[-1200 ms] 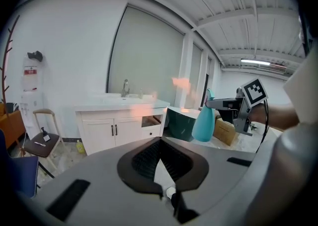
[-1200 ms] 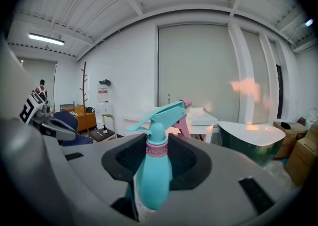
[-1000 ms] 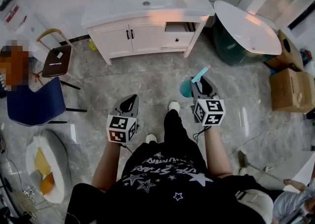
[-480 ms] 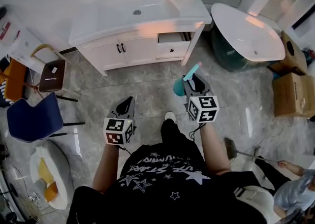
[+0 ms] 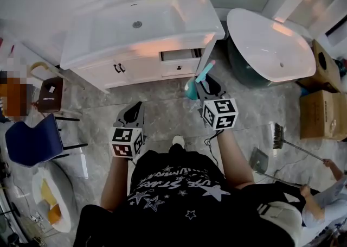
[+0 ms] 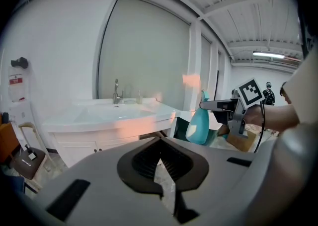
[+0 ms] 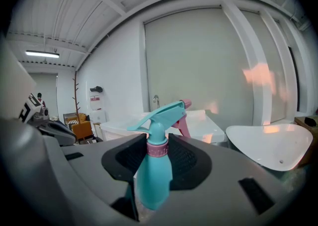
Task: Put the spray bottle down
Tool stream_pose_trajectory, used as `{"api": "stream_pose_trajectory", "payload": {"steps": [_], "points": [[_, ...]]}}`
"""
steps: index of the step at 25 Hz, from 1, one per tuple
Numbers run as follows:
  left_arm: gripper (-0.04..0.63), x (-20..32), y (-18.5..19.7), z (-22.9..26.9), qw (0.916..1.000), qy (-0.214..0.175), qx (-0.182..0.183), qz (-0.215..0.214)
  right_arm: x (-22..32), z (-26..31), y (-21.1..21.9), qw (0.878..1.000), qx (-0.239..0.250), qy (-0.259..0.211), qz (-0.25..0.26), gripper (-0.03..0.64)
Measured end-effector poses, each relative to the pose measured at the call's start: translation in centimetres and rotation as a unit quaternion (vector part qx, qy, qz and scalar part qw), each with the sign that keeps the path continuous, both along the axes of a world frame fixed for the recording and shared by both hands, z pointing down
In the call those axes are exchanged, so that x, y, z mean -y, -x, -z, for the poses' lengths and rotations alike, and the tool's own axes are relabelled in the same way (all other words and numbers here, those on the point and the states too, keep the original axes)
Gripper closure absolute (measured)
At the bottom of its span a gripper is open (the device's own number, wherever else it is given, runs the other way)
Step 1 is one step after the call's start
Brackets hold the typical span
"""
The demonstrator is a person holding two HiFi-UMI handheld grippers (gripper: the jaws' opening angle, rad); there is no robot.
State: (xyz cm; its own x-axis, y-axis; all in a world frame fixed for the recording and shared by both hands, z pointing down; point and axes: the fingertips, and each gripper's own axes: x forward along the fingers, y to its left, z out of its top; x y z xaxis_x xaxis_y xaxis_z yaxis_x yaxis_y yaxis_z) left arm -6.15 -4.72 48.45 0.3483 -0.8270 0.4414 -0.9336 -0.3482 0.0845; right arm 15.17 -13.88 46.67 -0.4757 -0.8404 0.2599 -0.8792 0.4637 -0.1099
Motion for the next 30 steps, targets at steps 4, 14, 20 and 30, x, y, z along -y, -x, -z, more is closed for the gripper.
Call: {"api": "stream_pose_trajectory", "payload": {"steps": [4,14,20,30], "points": [[0.580,2.1,-1.4,-0.1,1.0000,0.001,0.001,0.005,2.6,-0.1,-1.6,1.000,0.003,-0.001,0.001,0.471],[0.580,8.0,-0.8,-0.5,0.9999,0.003,-0.003,0.010,7.9,-0.5,-1.1,1.000,0.000,0.003,0.003,0.471],[0.580,14.7,-1.0,-1.0,0.9997,0.000,-0.014,-0.018,13.6,-0.2,-1.3,1.000,-0.009,0.001,-0.017,0.471],[0.580,30.2,0.9,-0.7,0.9985,0.000,-0.031,-0.044,27.6,3.1,0.0,0.998,-0.032,-0.030,-0.041,0.471]]}}
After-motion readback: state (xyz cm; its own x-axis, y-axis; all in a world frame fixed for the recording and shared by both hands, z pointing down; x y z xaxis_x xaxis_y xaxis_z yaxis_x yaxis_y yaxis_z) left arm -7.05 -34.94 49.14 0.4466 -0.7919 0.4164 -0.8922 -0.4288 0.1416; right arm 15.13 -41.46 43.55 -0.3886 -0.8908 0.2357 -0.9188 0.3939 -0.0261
